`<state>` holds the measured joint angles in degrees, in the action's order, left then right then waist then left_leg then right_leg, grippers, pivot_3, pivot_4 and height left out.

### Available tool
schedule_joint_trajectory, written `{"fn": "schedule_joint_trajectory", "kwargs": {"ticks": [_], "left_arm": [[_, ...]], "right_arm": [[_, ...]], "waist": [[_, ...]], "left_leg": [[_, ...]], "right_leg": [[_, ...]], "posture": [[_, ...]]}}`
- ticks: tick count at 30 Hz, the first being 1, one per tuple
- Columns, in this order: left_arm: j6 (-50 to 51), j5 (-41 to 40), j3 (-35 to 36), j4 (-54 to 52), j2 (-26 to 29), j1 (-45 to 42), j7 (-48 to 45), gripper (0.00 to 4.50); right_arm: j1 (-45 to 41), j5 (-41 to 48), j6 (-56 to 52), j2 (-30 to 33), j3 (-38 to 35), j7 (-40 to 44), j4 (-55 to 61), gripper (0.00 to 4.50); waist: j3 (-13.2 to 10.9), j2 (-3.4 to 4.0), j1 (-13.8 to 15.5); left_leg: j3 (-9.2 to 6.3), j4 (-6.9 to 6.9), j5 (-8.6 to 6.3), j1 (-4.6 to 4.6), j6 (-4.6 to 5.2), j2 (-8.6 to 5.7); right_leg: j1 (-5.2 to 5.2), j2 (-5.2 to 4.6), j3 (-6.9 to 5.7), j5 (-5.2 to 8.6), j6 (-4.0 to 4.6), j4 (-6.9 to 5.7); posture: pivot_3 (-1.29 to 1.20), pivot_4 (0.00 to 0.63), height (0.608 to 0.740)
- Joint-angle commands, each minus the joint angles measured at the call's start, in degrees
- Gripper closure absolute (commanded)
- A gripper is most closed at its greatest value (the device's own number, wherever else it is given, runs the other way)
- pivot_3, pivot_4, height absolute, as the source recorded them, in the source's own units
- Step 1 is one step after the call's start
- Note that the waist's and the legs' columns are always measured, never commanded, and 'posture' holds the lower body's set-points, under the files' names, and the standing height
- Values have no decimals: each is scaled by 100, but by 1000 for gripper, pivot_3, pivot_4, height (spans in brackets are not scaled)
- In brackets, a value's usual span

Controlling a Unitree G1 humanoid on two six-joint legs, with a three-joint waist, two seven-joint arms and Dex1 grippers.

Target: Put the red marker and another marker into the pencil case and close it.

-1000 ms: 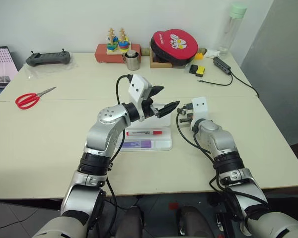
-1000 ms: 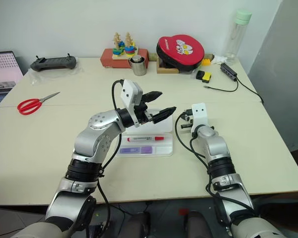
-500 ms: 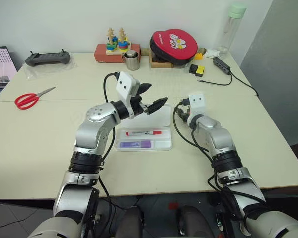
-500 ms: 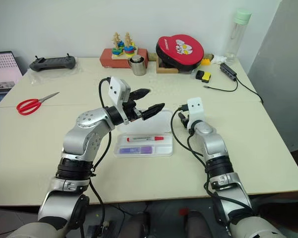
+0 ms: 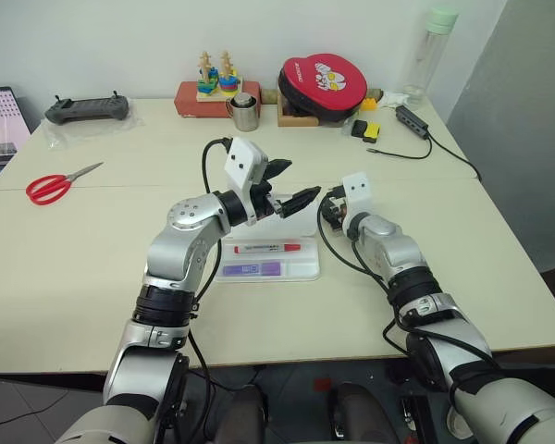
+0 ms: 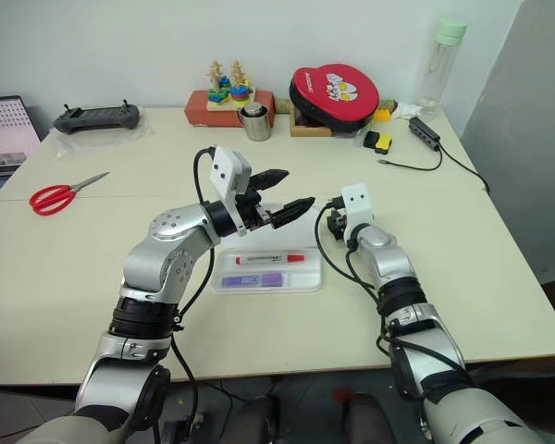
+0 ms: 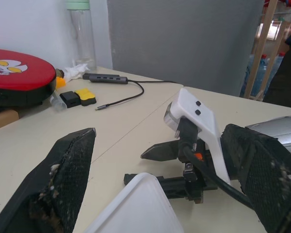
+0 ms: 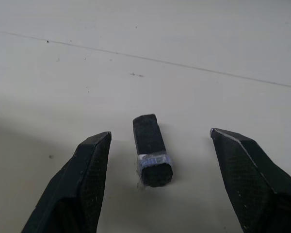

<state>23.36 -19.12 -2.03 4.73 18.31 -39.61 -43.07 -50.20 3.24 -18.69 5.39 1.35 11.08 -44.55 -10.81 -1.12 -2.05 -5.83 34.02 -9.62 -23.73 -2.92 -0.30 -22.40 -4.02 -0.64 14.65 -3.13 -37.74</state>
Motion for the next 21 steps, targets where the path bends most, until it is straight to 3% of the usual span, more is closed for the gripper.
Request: {"fn": "schedule_joint_trajectory", "kwargs": {"ticks": [1, 9, 15, 18, 21], "left_arm": [[-23, -63, -4, -267, -64, -108, 43, 0], [-33, -55, 3, -235, -97, -121, 39, 0], [25, -168, 132, -396, 136, 26, -162, 0], [75, -384, 284, -688, 697, 396, -727, 0], [358, -865, 485, -1094, 1429, 996, -1528, 0]], "right_arm": [[-220, 7, 210, -45, -96, 18, -117, 2356], [-181, 68, 331, 16, -170, 59, 42, 4153], [71, 383, 483, 347, -324, 623, 1237, 4183], [385, 1174, -170, 628, -450, 1575, 2661, 4183], [976, 1928, -1153, 1266, 100, 2959, 4286, 4183]], "waist": [[0, 0, 0], [0, 0, 0], [0, 0, 1], [-1, 2, -34], [-1, 2, -87]], "left_leg": [[1, 0, 0, 0, 0, 0], [0, 1, 0, 1, 0, 0], [0, 0, 0, -1, 0, 0], [1, -2, 0, -3, 0, 1], [0, -8, -1, -3, 1, 2]], "right_leg": [[0, 0, 1, 0, 0, 0], [0, 0, 0, 0, 0, -2], [0, 0, 0, 0, 0, 0], [-4, 0, 1, 1, -1, 1], [-5, 0, 0, 4, 5, 2]], "posture": [[0, 150, 740], [0, 150, 740], [0, 150, 740], [0, 150, 740], [0, 150, 740]]}}
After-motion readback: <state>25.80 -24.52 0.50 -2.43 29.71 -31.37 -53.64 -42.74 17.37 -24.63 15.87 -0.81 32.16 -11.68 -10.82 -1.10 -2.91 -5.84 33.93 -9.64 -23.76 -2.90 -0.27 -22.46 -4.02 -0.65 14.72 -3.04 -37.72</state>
